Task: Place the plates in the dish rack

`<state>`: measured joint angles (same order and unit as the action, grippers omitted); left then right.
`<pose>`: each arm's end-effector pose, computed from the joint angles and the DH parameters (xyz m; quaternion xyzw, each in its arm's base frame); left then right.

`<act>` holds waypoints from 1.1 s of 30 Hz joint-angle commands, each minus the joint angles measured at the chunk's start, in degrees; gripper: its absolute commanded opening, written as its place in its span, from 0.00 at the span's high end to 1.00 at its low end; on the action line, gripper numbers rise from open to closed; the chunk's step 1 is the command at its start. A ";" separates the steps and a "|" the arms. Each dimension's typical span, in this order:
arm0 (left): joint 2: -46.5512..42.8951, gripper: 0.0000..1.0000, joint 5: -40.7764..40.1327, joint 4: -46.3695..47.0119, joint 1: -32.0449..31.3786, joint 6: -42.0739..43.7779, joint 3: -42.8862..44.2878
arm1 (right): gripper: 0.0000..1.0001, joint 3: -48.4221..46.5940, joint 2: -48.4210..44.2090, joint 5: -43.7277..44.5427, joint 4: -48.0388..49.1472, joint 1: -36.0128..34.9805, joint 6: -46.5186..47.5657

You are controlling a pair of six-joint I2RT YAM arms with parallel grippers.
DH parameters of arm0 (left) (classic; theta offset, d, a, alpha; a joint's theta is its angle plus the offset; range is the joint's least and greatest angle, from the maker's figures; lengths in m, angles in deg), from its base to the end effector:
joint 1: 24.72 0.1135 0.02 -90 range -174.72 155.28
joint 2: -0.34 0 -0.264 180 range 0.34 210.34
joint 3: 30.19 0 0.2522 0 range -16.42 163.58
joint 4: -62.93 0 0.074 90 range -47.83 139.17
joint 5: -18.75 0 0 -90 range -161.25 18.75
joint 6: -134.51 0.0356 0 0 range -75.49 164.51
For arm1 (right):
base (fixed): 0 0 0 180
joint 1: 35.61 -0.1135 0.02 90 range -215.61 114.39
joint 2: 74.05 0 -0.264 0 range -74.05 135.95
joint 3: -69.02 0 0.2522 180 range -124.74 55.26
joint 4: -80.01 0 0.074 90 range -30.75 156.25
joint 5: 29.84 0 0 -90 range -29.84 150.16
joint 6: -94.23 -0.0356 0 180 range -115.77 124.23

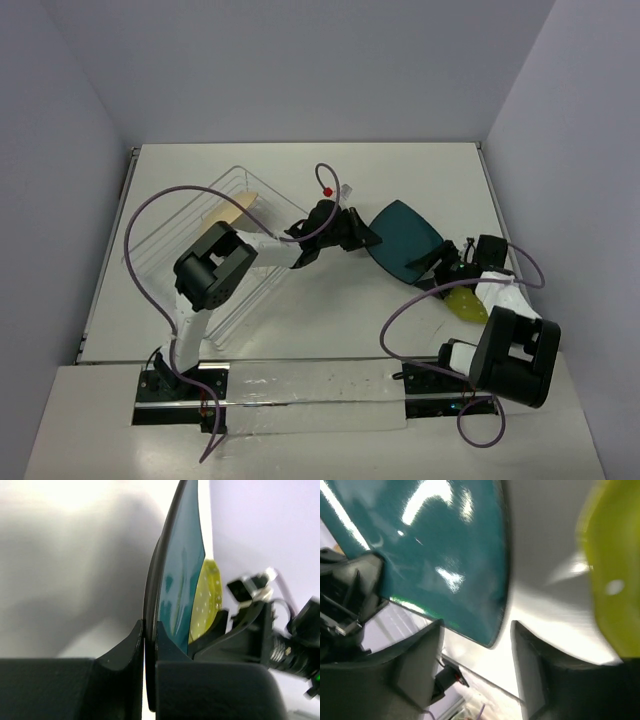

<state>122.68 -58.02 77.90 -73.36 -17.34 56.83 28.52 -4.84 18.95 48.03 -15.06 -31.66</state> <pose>0.3037 -0.3573 0.1530 -0.0284 0.8176 -0.5200 0.2457 0.1925 -0.0471 0.1513 0.3498 0.8400 0.3690 0.1893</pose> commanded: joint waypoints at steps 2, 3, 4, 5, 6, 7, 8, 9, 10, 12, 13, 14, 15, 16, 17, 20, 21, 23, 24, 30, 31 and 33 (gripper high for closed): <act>-11.52 1.00 -2.52 9.35 -1.27 15.79 1.34 | 0.18 -5.92 -10.19 3.01 -2.85 -0.43 3.92; -12.31 1.00 -3.32 8.28 -1.20 17.73 1.61 | 0.17 -6.19 -11.43 3.46 -2.95 -0.43 3.82; -14.00 1.00 -5.14 6.76 -1.13 20.69 1.95 | 0.16 -6.41 -13.10 3.37 -2.44 -0.43 3.49; -14.58 1.00 -5.93 6.02 -1.10 22.78 2.07 | 0.14 -6.42 -14.17 2.86 -1.97 -0.43 2.97; -15.51 1.00 -6.36 5.48 -1.10 26.00 2.45 | 0.13 -6.35 -14.91 1.83 -1.27 -0.43 2.47; -16.69 1.00 -6.75 4.46 -1.13 29.32 2.97 | 0.13 -6.23 -15.45 0.29 -0.40 -0.43 2.01; -17.42 1.00 -7.01 2.79 -1.18 31.17 3.40 | 0.12 -6.05 -15.60 -1.91 0.43 -0.43 1.56; -18.53 1.00 -8.05 2.01 -1.11 34.09 3.96 | 0.12 -6.12 -15.67 -3.80 0.79 -0.43 1.21; -19.38 1.00 -8.99 1.18 -1.05 36.76 4.24 | 0.12 -6.17 -15.82 -5.29 1.29 -0.43 1.04; -20.83 1.00 -11.93 -1.81 -0.97 41.81 4.96 | 0.12 -5.87 -16.92 -8.76 4.68 -0.43 0.27; -21.90 1.00 -13.38 -2.75 -0.76 45.44 5.44 | 0.12 -5.46 -18.46 -10.91 6.90 -0.43 -0.65; -22.76 1.00 -15.52 -3.29 -0.44 47.55 5.23 | 0.11 -4.87 -19.85 -13.22 10.01 -0.43 -1.72; -23.90 1.00 -16.16 -3.87 0.14 49.53 5.02 | 0.11 -4.21 -21.26 -14.94 13.27 -0.62 -2.92; -25.22 1.00 -15.83 -4.49 0.89 51.43 4.79 | 0.11 -3.50 -22.68 -16.27 16.63 -0.92 -4.20; -26.56 1.00 -15.10 -5.38 1.59 53.26 4.59 | 0.11 -3.24 -24.26 -16.84 18.48 -1.16 -4.60; -31.45 1.00 -13.21 -7.68 2.48 60.25 3.08 | 0.10 -3.33 -26.41 -16.94 19.04 -1.53 -3.50; -33.68 1.00 -12.28 -8.19 2.56 63.91 2.24 | 0.10 -3.45 -26.54 -16.90 18.75 -1.70 -3.08; -37.21 1.00 -12.12 -8.78 3.16 69.41 0.81 | 0.10 -3.33 -26.45 -17.03 19.44 -1.83 -3.93; -38.14 1.00 -11.52 -10.37 3.79 70.70 1.04 | 0.10 -3.19 -26.40 -17.24 19.91 -1.84 -4.06; -48.35 1.00 -10.70 -17.02 6.87 77.46 -0.87 | 0.06 -6.12 -27.31 -10.86 11.43 -2.22 2.20; -50.55 1.00 -11.55 -16.01 7.26 78.31 -3.58 | 0.06 -6.02 -27.31 -10.56 11.47 -2.30 2.27; -54.60 1.00 -12.34 -15.45 7.58 80.29 -6.40 | 0.05 -5.69 -26.92 -10.57 12.31 -2.47 1.92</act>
<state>76.00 -69.56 54.67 -66.42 56.41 52.80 24.91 -31.44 6.72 60.49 -16.80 -31.83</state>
